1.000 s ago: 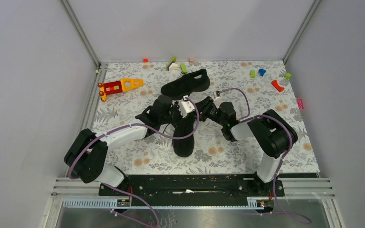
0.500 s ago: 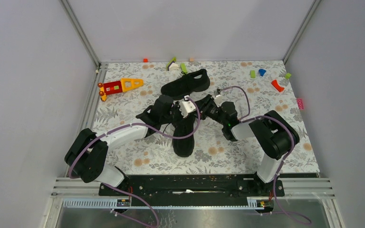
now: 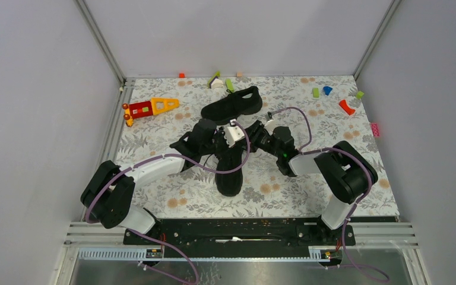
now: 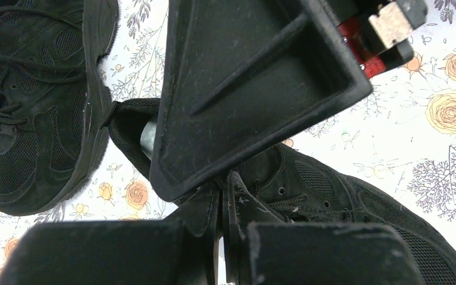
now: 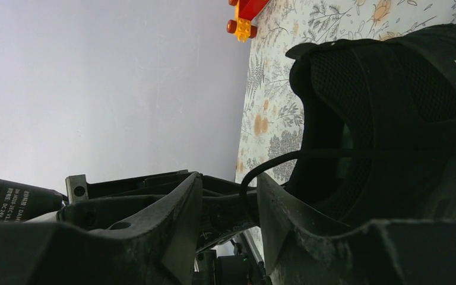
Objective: Tie the shoes
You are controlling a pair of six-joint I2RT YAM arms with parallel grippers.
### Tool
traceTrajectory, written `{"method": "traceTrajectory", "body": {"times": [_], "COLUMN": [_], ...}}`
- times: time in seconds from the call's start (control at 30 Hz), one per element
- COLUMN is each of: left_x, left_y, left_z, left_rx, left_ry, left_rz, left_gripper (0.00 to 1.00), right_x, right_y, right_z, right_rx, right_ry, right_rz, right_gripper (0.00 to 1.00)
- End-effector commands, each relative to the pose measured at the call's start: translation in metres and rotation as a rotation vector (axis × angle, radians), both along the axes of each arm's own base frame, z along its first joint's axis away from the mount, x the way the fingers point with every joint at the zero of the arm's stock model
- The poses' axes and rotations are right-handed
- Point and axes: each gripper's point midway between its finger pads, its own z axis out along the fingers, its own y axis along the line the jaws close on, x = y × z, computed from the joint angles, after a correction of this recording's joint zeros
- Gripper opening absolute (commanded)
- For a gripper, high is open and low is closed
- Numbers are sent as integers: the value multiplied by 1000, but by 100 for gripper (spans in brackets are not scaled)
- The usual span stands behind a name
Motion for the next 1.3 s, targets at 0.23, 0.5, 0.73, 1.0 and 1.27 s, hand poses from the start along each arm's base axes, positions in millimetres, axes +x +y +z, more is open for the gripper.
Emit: {"method": "traceTrajectory", "body": {"times": [0.23, 0.5, 0.73, 1.0, 1.27], "left_x": [-4, -1, 1, 3, -5], "left_y": [-16, -20, -20, -19, 3], "left_z": [20, 26, 25, 29, 46], "left_rx": [-55, -62, -65, -79, -137], "left_ry": [-6, 13, 40, 39, -22], "left_rz": [-31, -13, 17, 46, 121], "left_gripper": [0, 0, 0, 2, 33], "right_x": [-2, -2, -1, -1, -4], "right_y": [15, 13, 14, 16, 18], "right_z": [27, 21, 20, 21, 24], "right_rx": [9, -21, -22, -13, -37], "right_ry": [-92, -79, -81, -85, -112], "right_rz": [44, 30, 23, 27, 58], "right_gripper": [42, 35, 30, 7, 0]}}
